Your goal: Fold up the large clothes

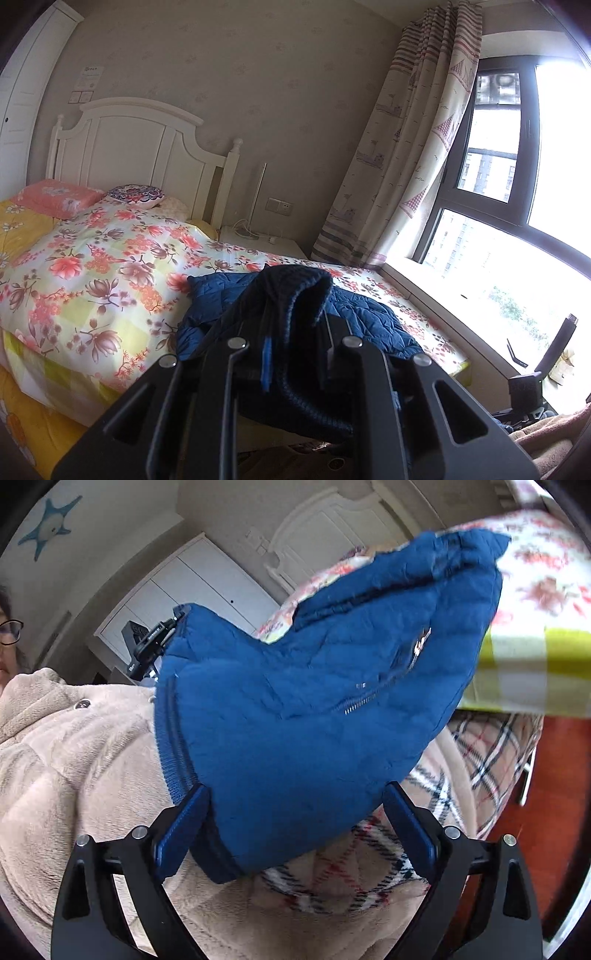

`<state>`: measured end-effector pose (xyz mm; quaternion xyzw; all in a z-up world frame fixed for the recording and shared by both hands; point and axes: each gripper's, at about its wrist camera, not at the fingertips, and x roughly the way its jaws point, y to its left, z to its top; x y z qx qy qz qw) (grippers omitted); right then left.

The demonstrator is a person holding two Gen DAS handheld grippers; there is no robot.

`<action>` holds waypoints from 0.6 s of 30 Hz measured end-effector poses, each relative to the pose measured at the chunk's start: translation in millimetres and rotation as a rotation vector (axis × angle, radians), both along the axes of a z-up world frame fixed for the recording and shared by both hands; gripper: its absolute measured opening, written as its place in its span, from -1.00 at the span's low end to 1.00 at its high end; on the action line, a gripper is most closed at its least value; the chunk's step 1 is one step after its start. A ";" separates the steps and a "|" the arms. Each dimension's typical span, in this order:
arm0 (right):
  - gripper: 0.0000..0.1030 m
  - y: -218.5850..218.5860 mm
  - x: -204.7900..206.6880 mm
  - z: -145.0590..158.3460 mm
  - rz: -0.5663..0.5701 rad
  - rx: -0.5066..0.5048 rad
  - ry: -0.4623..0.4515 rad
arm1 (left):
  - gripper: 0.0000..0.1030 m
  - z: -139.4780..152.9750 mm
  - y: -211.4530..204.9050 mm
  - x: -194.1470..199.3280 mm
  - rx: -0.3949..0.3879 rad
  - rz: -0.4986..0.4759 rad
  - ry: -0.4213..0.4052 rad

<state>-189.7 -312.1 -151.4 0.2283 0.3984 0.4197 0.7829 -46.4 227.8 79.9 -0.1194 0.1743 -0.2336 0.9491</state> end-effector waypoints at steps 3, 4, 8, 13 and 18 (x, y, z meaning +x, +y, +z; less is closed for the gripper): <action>0.81 1.7 9.8 -14.3 0.012 0.060 0.054 | -0.66 -0.1 2.1 -1.0 -0.003 -0.002 -0.003; 0.81 3.1 12.4 -9.5 0.007 0.058 0.047 | -0.66 -0.6 2.2 -1.4 -0.003 -0.003 -0.006; -0.10 19.3 18.3 34.7 -0.026 -0.011 -0.123 | -0.66 -3.3 1.1 2.2 -0.009 0.001 -0.002; -0.61 62.4 33.0 110.0 -0.189 -0.461 -0.420 | -0.66 3.6 -4.8 18.9 -0.004 0.016 -0.018; -0.62 49.8 129.7 188.4 -0.422 -0.539 -0.582 | -0.65 23.3 -12.4 93.0 0.022 0.090 -0.022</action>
